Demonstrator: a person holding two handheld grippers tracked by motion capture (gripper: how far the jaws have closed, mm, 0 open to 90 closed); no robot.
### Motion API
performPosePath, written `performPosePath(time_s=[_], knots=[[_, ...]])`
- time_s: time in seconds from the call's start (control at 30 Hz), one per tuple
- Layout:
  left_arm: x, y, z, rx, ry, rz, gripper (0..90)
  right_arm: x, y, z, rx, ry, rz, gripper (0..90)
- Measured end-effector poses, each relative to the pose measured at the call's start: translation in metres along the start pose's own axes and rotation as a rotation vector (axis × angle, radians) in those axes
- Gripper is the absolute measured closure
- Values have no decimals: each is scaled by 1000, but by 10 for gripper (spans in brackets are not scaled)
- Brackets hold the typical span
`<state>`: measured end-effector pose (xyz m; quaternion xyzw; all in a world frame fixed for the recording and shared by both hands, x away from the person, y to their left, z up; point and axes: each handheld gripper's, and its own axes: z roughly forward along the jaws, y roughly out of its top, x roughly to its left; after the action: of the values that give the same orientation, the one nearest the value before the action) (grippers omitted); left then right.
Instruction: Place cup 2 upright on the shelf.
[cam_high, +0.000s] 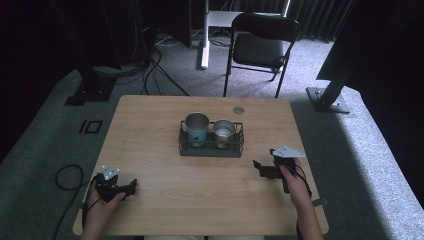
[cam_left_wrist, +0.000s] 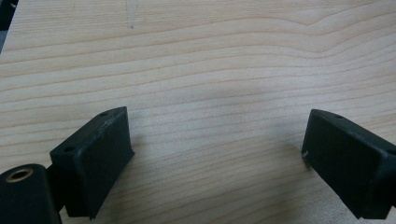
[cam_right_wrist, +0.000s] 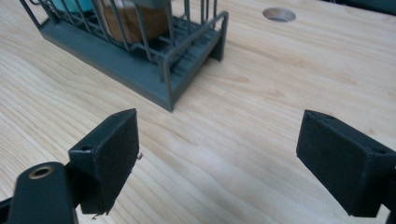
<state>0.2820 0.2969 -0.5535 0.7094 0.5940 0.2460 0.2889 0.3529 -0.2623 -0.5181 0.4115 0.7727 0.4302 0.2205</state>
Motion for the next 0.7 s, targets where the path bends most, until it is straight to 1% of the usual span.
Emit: performPosePath(time_s=[0.3,0.43,0.5,0.57,0.7], knots=[[0,0,0,0,0,1,90,-5,-15,-4,34,-31,3,129],[0,0,0,0,0,1,89,-7,-20,-7,46,-54,10,129],[0,0,0,0,0,1,89,-7,-22,-9,53,-54,5,129],[0,0,0,0,0,0,89,-8,-24,-10,54,-57,11,129],[0,0,0,0,0,0,89,-8,-30,-13,77,-67,15,129]])
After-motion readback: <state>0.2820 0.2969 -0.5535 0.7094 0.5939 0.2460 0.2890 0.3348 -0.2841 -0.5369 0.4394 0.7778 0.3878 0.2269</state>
